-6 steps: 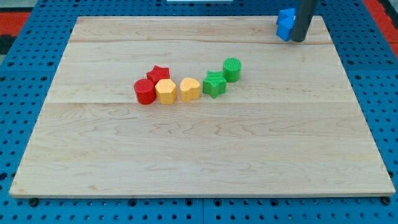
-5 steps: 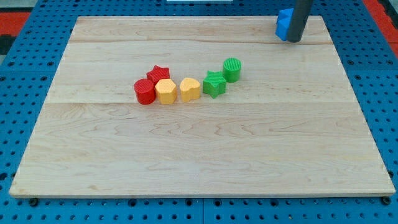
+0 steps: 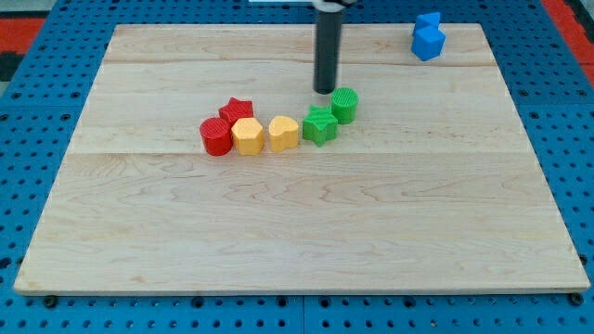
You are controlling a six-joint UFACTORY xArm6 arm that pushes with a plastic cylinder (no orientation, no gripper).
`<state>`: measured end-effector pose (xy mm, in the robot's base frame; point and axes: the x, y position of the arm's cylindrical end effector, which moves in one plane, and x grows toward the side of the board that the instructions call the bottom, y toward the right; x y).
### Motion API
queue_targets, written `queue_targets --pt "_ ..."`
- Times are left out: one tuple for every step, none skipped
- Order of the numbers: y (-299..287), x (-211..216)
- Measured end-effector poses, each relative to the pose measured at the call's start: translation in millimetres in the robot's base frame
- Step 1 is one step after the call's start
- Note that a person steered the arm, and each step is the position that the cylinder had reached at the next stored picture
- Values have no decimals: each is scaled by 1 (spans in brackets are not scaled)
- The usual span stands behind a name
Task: Push green circle towards center right
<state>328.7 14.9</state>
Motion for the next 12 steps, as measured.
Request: queue_targets --pt "-42 2" --pt "-35 29" --pt "15 40" --pt "72 48" --pt "86 48" --pt "52 30" --pt "61 20" --pt "114 40" --pt "146 92" --pt "159 152" --pt "151 155" --pt "106 138"
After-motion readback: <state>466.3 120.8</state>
